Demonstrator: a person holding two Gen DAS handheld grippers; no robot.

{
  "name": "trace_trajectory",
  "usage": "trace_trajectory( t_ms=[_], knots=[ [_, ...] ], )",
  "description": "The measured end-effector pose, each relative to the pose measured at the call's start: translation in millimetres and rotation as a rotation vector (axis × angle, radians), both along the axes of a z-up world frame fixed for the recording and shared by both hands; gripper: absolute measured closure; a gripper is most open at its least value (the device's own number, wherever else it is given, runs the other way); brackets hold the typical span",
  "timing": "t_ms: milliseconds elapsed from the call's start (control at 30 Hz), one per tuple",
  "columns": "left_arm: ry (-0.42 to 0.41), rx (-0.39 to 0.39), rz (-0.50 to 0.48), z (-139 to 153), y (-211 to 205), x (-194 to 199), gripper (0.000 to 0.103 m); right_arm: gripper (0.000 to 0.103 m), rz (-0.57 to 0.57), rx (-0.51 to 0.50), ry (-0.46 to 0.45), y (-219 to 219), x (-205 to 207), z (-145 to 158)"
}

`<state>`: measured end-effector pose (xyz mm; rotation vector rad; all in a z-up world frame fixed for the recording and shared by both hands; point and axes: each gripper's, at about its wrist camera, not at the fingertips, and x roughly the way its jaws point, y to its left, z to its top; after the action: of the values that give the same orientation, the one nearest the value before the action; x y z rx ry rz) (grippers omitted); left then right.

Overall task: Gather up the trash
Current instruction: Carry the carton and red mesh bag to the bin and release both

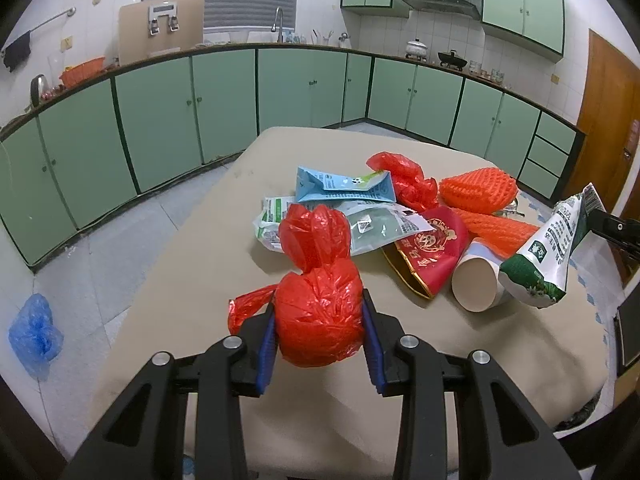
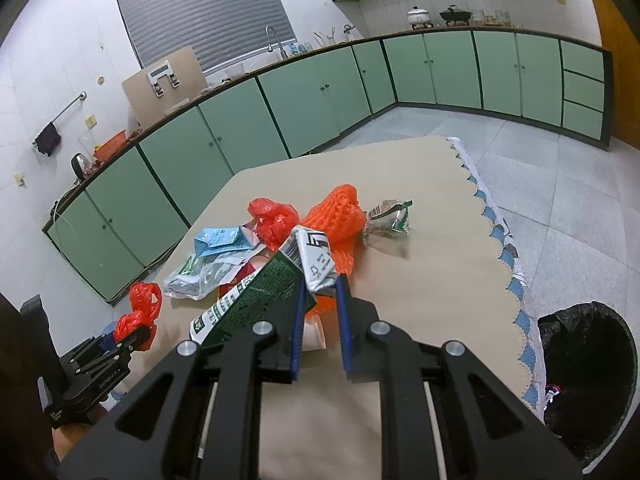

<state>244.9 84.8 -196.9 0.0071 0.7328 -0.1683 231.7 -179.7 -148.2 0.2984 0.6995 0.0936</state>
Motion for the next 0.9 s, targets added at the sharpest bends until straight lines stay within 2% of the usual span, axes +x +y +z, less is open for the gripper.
trace_trajectory(
  t_ms=[233, 433, 700, 900],
  knots=[
    [-0.016, 0.009, -0.027, 18, -21, -16, 0.066, 0.089, -0.013, -0.009, -0.023, -14, -15, 10],
    [-0.049, 0.01, -0.096, 43, -61, -35, 0.066, 0.089, -0.065, -0.019, -0.03, -54, -44, 21],
    [-0.078, -0.001, -0.302, 66, -157, -61, 0.066, 0.089, -0.21, -0.039, -0.027, -139, -97, 25],
    [-0.056, -0.032, -0.5, 62, -251, -76, 0.066, 0.089, -0.365, -0.063, 0.051, -220, -139, -4]
  ],
)
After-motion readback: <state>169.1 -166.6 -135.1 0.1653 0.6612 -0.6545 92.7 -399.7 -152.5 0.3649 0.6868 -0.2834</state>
